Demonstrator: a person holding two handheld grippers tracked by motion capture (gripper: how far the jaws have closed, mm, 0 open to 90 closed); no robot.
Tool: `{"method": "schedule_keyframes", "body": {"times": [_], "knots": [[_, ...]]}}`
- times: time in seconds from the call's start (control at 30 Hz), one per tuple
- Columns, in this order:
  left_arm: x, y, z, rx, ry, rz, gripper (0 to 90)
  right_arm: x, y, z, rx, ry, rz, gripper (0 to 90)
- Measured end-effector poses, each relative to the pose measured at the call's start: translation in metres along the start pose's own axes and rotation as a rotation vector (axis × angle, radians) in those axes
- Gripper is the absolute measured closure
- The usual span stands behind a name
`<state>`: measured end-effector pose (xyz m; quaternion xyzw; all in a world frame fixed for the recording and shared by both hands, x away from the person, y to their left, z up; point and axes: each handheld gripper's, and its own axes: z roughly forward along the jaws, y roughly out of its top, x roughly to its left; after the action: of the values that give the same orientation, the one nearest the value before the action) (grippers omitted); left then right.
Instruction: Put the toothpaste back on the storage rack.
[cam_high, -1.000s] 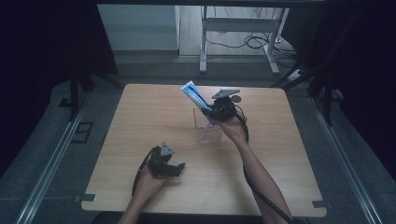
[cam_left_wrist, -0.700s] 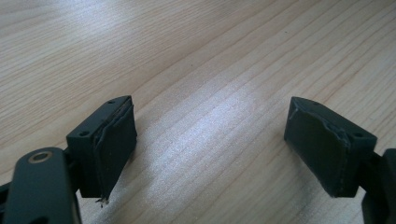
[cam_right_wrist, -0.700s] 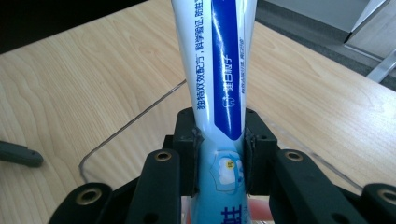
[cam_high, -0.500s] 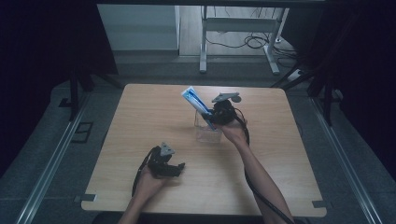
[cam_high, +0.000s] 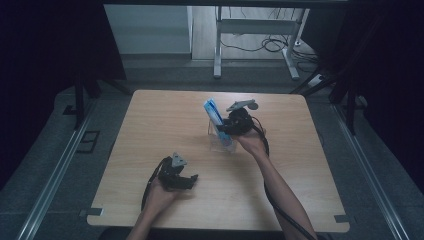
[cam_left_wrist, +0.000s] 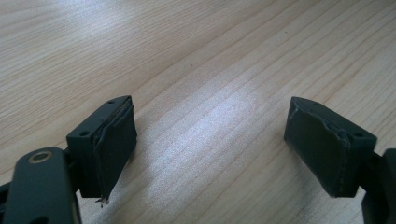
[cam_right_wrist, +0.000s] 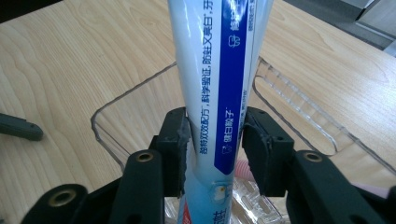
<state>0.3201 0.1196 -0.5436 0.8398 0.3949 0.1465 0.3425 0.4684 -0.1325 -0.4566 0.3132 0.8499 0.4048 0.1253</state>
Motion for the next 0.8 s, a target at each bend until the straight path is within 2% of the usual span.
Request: {"method": "schedule_keyframes", "body": {"times": [0.33, 0.53, 0.8], "knots": [[0.0, 0.0, 0.0, 0.0, 0.0, 0.002, 16.9, 0.001, 0.005, -0.007, -0.013, 0.031, 0.03, 42.4], [0.0, 0.0, 0.0, -0.001, 0.0, 0.0, 16.8, 0.001, 0.003, -0.011, -0.024, 0.032, 0.046, 32.8], [0.0, 0.0, 0.0, 0.0, 0.0, 0.002, 16.8, 0.004, 0.002, -0.013, -0.021, 0.036, 0.029, 20.8]]}}
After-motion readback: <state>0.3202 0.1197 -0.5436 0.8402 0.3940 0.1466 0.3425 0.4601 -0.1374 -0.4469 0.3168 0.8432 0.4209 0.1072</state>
